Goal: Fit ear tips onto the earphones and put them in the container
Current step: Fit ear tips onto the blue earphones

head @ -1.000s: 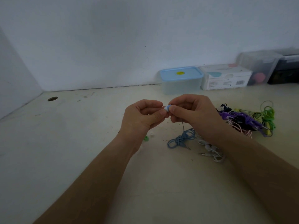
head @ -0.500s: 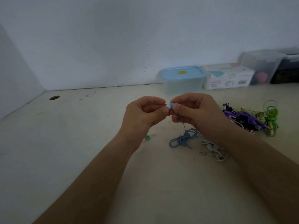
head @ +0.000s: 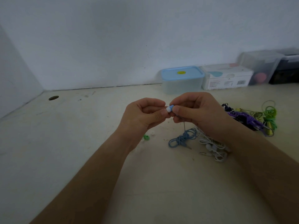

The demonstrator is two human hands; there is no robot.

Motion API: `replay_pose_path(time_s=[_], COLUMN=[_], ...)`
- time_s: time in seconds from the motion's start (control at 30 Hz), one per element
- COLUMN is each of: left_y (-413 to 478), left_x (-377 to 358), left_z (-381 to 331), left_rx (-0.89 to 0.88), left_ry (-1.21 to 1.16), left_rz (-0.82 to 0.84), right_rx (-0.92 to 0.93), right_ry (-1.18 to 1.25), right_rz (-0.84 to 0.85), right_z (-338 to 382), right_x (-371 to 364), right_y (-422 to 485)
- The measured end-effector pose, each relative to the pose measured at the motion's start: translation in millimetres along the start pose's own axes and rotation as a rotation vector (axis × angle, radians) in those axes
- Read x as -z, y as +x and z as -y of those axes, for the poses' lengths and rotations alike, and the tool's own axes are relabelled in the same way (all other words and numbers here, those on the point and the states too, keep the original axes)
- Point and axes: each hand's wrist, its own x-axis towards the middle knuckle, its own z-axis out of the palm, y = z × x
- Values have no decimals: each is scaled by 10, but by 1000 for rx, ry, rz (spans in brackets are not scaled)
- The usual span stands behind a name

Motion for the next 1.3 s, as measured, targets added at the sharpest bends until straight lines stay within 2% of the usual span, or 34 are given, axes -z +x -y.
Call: replay_pose_path(time_s=[0.37, 1.03, 1.3], left_y=[15, 6, 8], left_x=[20, 37, 34], left_z=[-12, 22, -16], left_rx=[-12, -88, -66], left_ry=[28, 271, 122], left_rz=[14, -56, -9], right_rx=[-19, 38, 9], right_ry=[82, -86, 47], right_rz=[-38, -30, -2], right_z=[-32, -42, 3], right_x=[-33, -56, -34], right_y=[7, -28, -13])
